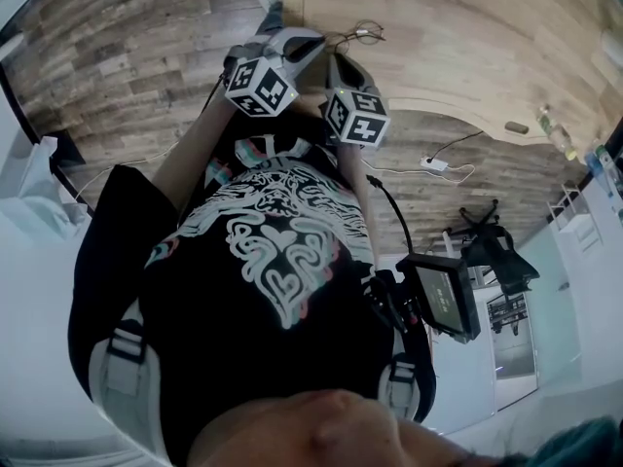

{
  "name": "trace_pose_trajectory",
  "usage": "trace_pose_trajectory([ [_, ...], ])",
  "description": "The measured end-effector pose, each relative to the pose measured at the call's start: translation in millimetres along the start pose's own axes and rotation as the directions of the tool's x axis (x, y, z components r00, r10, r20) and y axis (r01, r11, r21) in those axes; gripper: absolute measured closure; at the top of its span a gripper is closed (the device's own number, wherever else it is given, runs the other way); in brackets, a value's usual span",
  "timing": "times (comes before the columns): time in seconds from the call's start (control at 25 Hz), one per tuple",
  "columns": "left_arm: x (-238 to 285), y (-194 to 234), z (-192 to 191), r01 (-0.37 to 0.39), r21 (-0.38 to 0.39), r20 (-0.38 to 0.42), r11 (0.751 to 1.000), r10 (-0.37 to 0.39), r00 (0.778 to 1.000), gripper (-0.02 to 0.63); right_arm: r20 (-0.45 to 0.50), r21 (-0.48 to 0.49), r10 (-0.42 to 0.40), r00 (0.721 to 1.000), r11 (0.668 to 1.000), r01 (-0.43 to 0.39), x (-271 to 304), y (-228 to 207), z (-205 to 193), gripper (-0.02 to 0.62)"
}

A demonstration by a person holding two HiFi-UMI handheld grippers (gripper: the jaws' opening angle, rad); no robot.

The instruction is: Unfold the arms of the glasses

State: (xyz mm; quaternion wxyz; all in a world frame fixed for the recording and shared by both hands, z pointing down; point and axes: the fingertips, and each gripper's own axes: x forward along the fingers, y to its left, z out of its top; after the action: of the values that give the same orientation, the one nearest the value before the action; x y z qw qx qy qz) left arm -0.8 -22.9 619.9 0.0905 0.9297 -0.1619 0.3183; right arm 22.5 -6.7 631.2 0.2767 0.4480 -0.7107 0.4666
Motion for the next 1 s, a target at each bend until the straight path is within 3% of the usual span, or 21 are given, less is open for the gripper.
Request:
trace_pose_trajectory([
  [0.16, 7, -23, -4, 0.104, 0.090, -0.044, 0.991, -0.100, 0.994, 0.617, 0.021, 0.057, 0.028, 0.999, 0.998, -0.029, -2, 0, 4, 0.572],
  [0.36, 15, -16, 2, 0.072, 0.027, -0.129, 0.997, -0.067, 0.989, 0.617, 0.056, 0.115, 0.069, 0.996, 0.991, -0.075, -13, 3, 12, 0.572],
  [0.56, 22, -22, -8, 0.098, 0.072, -0.157, 0.993, -0.086, 0.984, 0.617, 0.099, 0.172, 0.117, 0.988, 0.976, -0.133, -24, 8, 24, 0.572],
  [1.0, 24, -9, -14, 0.035, 0.057, -0.193, 0.998, -0.024, 0.981, 0.617, 0.203, 0.271, 0.250, 0.947, 0.915, -0.300, -50, 20, 43, 0.572],
])
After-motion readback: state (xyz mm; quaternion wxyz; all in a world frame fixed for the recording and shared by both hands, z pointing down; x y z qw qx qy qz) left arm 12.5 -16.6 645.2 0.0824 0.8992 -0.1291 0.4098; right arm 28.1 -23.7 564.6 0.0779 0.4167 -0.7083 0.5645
